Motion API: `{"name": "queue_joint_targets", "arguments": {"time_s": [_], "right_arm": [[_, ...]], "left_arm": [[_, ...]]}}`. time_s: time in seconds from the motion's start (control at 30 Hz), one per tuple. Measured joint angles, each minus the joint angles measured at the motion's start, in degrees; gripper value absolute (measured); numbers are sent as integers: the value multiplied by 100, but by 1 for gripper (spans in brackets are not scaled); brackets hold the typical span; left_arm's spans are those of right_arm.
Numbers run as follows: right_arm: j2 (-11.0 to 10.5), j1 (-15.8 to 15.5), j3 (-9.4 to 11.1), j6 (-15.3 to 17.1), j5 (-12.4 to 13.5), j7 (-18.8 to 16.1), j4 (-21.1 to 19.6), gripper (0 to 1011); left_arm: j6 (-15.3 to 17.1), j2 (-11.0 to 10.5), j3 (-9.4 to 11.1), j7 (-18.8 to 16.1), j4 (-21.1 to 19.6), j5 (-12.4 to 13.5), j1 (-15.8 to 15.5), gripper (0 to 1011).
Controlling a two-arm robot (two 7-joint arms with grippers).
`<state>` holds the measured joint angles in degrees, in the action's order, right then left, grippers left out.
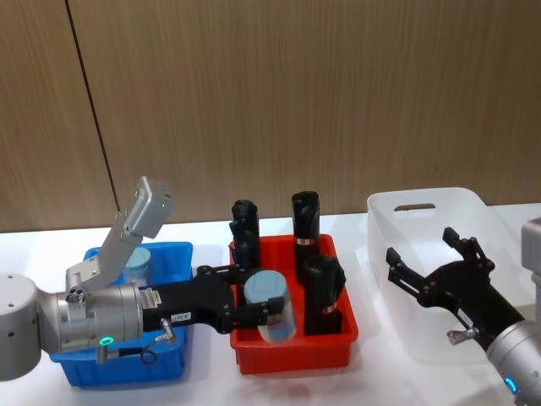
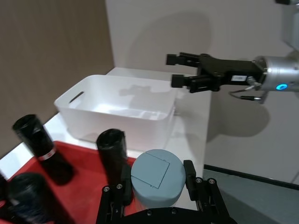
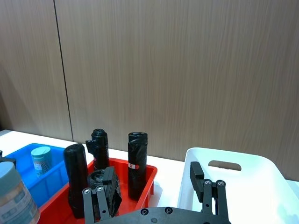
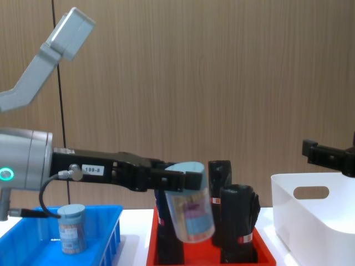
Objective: Pick the cotton swabs from the blue box and place them into the white box.
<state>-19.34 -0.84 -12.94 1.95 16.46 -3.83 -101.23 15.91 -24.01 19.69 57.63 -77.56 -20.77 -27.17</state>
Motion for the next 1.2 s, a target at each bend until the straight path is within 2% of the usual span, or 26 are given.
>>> {"name": "queue_joint_targets", "arguments": {"time_s": [0.4,0.83,1.2], "right_arm": [[0,0,0,0,0,0,0,1002],[0,0,0,0,0,0,0,1002],[-16,2,10,0,-7,-68,-5,1002]], "left_arm": [[-406,155,155,1018,400,-86,-285,671],[-635,220,246,1430,560,-193,-399,672],[-707,239,275,1560,607,-227,-434,672]]}}
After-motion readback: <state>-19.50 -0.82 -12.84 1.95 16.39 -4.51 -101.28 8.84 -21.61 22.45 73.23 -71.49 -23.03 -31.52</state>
